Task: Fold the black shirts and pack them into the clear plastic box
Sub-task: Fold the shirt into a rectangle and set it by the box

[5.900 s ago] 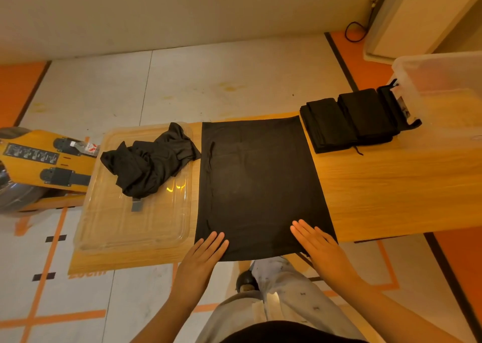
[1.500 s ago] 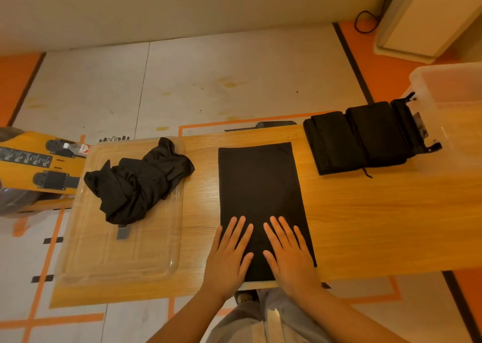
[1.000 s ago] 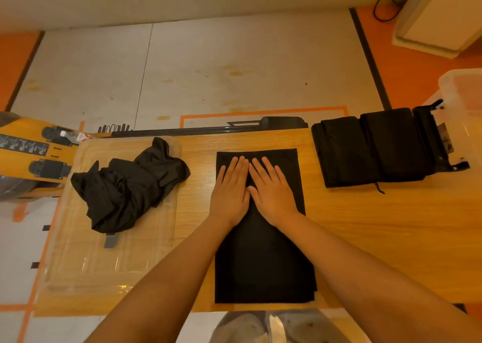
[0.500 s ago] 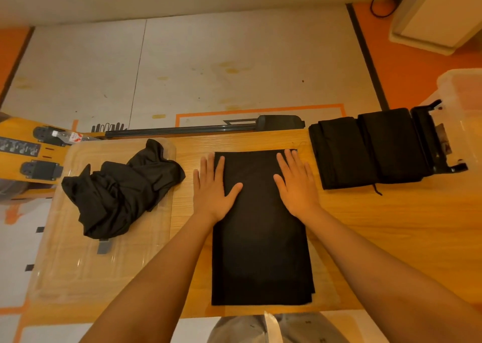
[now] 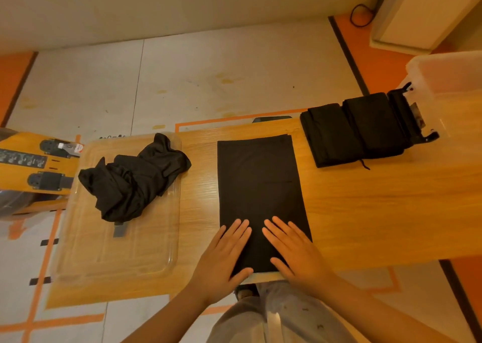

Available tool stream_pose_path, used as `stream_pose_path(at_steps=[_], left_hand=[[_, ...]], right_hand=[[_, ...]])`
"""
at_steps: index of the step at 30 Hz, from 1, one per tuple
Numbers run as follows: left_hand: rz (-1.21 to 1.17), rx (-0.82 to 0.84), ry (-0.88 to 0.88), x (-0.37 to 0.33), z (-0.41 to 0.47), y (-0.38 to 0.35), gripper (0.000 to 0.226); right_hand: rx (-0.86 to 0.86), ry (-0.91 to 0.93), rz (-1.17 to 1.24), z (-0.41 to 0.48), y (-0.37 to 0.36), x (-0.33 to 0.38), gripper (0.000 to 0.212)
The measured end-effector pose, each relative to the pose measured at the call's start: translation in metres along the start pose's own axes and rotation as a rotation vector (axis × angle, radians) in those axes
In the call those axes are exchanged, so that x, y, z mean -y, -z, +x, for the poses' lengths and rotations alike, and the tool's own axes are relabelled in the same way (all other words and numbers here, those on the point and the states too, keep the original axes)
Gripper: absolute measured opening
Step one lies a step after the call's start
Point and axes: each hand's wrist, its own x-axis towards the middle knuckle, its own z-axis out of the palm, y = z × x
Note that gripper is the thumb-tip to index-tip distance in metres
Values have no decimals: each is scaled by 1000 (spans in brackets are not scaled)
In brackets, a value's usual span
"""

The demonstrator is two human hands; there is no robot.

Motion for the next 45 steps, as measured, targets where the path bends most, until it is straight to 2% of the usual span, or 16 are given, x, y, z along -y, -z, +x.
stream_pose_path(at_steps=[3,7,12,13,14,16,18,19,21,23,26,30,37,42,45], left_hand=[[76,42,-53,1,-16,-14,78],[198,78,-25,2,-27,-20,81],[151,67,-1,-7,-31,-22,63],[132,71,-17,-9,-33,-24,67],[119,89,-30,-12,-36,-25,82],[116,125,-40,-16,-44,-23,112],[110,97,-44,-14,-51,-21,119],[95,78,-56,-12,-54,-20,110],[8,56,-65,-9,-58,-15,77],[-157,76,8,-14,-56,-3,52],[-418,26,181,-21,-48,13,36],[-663,-100,364,-15,-22,44,18],[-853,-227,449,18,52,87,13],[-704,-289,616,54,111,87,9],[-635,-268,730,68,130,77,16]], right_hand=[[-5,-54,-14,-13,-11,4,70],[50,-91,-8,-31,-18,-4,74],[94,-82,-30,-42,-23,-5,109],[101,-77,-18,-43,-24,-5,115],[96,-74,-2,-45,-24,-5,118],[17,-35,-29,-52,-25,-5,109],[-69,30,-70,-58,-27,-9,98],[-87,45,-70,-61,-28,-11,93],[-88,41,-16,-66,-27,-17,84],[-101,-9,130,-68,-20,-18,65],[-167,-201,346,-65,2,-16,35],[-272,-314,497,-46,33,-22,13],[-258,-408,546,32,92,-46,7],[-198,-493,548,108,111,-67,10],[-138,-568,566,139,104,-78,27]])
